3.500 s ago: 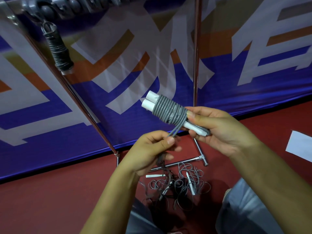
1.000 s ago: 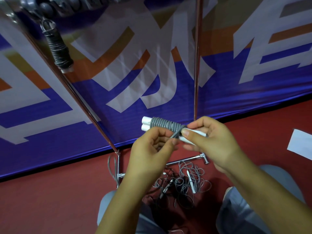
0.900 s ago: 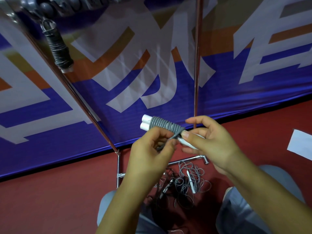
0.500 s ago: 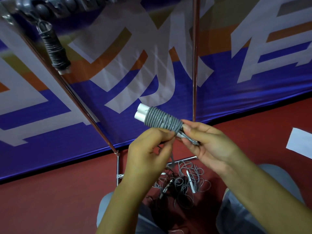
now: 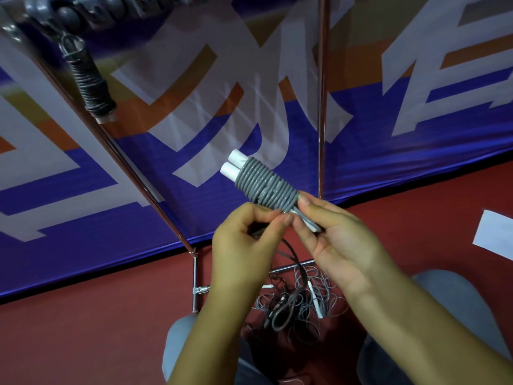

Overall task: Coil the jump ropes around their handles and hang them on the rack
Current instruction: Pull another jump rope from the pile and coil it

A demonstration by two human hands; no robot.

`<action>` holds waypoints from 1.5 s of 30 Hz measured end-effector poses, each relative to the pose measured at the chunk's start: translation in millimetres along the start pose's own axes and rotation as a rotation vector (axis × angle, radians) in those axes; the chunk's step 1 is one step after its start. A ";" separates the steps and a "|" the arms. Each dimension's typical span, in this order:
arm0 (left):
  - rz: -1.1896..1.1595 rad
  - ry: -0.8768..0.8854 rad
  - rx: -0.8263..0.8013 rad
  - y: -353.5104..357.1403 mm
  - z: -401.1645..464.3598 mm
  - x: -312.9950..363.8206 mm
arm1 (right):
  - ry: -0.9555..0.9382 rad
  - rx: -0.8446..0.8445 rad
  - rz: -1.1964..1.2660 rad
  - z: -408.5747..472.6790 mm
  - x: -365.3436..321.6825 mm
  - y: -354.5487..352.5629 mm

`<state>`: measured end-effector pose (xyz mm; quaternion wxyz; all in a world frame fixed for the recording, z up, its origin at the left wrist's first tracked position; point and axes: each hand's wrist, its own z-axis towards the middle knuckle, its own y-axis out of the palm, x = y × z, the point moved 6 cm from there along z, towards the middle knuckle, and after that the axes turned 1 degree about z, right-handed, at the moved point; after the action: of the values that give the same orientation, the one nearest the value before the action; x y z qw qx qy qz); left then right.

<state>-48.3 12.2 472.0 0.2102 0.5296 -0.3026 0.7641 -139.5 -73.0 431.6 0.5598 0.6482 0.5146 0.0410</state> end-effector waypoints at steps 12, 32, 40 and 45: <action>-0.774 -0.354 -0.264 9.6 5.7 -35.4 | 0.009 -0.051 -0.093 -9.4 2.4 8.2; -0.355 -0.216 -0.276 -0.2 11.7 -14.5 | -0.514 -0.353 -1.147 -3.7 -16.8 5.2; -0.542 -0.445 -0.544 6.3 2.8 -28.5 | -0.605 -0.444 -1.179 -8.1 -27.4 10.6; -0.519 -0.464 -0.679 4.6 0.0 -30.1 | -0.416 -0.451 -0.843 -11.8 -21.5 7.8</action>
<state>-40.7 8.8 442.7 0.4817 0.6455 -0.4317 0.4062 -152.1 -79.0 453.2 0.7438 0.2422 0.5873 -0.2078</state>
